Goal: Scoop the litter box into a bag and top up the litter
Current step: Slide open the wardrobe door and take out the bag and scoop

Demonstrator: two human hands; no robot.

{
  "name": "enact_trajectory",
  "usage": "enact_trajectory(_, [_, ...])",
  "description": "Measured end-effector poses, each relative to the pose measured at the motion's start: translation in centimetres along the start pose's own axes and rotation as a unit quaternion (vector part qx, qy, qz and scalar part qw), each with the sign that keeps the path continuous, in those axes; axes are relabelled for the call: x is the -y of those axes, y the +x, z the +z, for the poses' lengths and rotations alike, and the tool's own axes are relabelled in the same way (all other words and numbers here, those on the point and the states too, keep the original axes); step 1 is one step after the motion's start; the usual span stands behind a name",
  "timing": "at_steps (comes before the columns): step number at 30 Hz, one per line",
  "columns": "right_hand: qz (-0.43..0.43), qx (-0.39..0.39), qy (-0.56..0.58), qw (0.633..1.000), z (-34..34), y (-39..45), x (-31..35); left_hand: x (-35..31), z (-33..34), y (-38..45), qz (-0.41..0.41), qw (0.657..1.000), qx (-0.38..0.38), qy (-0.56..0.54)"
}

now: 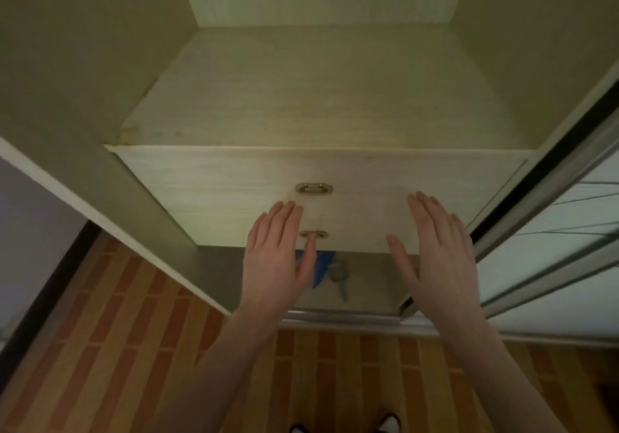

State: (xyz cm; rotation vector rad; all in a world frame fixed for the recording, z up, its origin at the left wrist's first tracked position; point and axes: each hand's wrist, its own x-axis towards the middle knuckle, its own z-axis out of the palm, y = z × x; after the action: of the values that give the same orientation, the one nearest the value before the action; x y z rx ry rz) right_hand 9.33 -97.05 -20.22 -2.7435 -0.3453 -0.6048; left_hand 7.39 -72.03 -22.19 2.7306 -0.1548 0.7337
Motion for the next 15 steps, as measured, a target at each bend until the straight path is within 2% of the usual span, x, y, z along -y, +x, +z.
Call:
enact_trajectory(6, [0.018,0.047,0.039,0.998,7.9,-3.2,0.8,5.2,5.5,-6.2,-0.060,0.997,0.023,-0.034])
enact_trajectory(15, [0.051,0.124,0.057,0.989,21.7,-9.8,-1.6,10.2,18.1,-15.7,-0.149,0.982,0.107,-0.054])
